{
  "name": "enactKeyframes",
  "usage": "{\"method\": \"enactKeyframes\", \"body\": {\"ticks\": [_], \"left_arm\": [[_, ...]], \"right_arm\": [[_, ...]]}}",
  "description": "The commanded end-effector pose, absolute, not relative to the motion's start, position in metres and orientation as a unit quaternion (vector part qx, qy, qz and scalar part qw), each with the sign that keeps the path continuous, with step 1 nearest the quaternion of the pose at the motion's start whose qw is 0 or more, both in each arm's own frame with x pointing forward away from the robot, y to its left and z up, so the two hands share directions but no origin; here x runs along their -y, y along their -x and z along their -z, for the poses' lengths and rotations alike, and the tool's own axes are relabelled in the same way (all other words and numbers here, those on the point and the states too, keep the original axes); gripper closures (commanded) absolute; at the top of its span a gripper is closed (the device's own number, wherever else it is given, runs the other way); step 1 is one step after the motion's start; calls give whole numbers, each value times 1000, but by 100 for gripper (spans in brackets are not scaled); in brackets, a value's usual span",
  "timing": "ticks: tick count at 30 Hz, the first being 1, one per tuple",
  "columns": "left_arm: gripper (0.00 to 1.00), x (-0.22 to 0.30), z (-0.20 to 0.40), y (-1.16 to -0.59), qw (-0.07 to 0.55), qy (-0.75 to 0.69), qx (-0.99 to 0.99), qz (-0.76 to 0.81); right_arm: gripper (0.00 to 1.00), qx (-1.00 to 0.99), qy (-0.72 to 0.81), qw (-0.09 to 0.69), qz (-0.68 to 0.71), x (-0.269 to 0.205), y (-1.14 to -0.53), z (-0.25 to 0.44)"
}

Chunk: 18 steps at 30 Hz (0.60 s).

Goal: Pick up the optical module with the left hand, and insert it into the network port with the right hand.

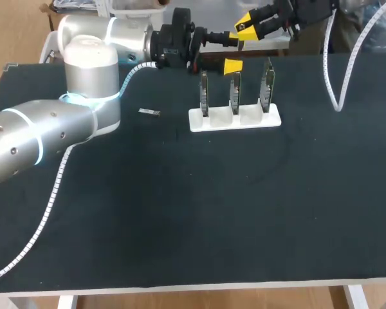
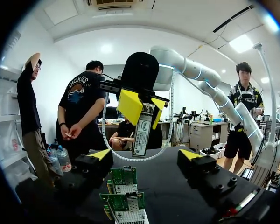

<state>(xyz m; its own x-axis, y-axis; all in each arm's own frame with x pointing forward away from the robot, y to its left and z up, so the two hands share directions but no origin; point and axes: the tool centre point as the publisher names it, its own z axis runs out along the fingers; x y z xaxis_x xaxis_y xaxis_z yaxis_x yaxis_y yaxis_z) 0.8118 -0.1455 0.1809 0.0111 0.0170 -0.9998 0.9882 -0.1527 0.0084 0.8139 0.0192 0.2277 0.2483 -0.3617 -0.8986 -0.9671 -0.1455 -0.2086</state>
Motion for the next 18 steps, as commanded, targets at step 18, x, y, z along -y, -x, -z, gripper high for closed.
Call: {"method": "enactKeyframes", "body": {"ticks": [18], "left_arm": [[0, 134, -189, -806, 408, -572, -527, 479]], "right_arm": [[100, -498, 667, 423, -358, -19, -814, -228]]}}
